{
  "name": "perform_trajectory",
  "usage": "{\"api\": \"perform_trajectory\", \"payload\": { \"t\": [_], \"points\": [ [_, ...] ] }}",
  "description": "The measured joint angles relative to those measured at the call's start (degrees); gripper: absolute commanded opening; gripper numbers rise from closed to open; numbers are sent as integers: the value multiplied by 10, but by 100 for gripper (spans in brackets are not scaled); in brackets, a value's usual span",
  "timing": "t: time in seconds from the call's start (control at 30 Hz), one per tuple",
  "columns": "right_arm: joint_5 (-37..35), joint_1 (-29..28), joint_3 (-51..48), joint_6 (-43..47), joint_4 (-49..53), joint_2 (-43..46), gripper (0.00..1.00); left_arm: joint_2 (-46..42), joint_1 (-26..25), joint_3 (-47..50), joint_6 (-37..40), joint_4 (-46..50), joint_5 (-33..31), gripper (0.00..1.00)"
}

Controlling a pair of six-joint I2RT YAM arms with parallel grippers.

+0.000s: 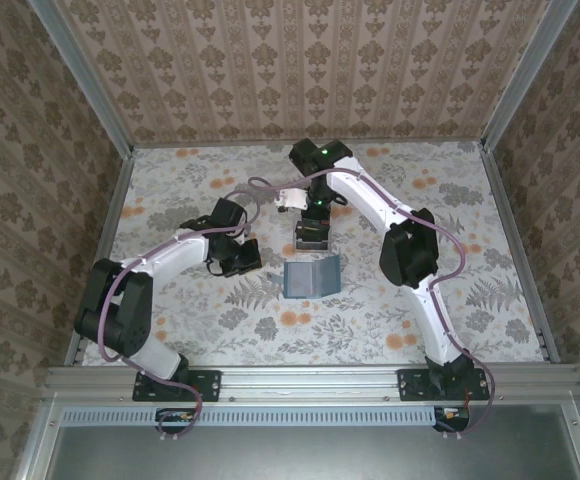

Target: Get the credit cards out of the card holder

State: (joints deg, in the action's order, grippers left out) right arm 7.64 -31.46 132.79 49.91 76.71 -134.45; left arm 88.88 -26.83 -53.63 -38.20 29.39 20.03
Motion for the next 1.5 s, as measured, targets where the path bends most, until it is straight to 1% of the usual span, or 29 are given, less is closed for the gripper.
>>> {"api": "perform_trajectory", "payload": {
  "t": [0.17, 0.3, 0.4, 0.47, 0.53, 0.63, 0.93, 1.0, 1.2, 1.33, 1.5],
  "points": [
    [-7, -5, 22, 14, 14, -25, 0, -12, 4, 15, 0, 1, 0, 7],
    [-10, -8, 24, 23, 19, -37, 1, -12, 21, 15, 0, 2, -1, 7],
    [-11, -9, 25, 25, 23, -43, 2, -12, 22, 15, 0, 4, -2, 7],
    [-10, -10, 25, 26, 26, -49, 4, -12, 22, 15, 0, 6, -1, 7],
    [-10, -11, 25, 26, 30, -54, 14, -12, 22, 15, 0, 7, -1, 7],
    [-11, -11, 25, 26, 30, -61, 21, -12, 22, 15, 0, 7, -1, 7],
    [-40, -11, 22, -2, 2, -59, 24, -12, 22, 7, 1, 18, -1, 7],
    [-53, -11, 5, -14, -18, -46, 27, -12, 20, 0, 3, 20, -1, 7],
    [-74, -11, -61, -56, -65, 16, 28, -12, 7, -20, 5, 22, -2, 7],
    [-73, -11, -133, -99, -110, 85, 29, -5, -23, -40, 5, 21, -1, 7],
    [-58, -11, -248, -177, -187, 175, 30, 14, -53, -51, 1, 13, -2, 7]
  ]
}}
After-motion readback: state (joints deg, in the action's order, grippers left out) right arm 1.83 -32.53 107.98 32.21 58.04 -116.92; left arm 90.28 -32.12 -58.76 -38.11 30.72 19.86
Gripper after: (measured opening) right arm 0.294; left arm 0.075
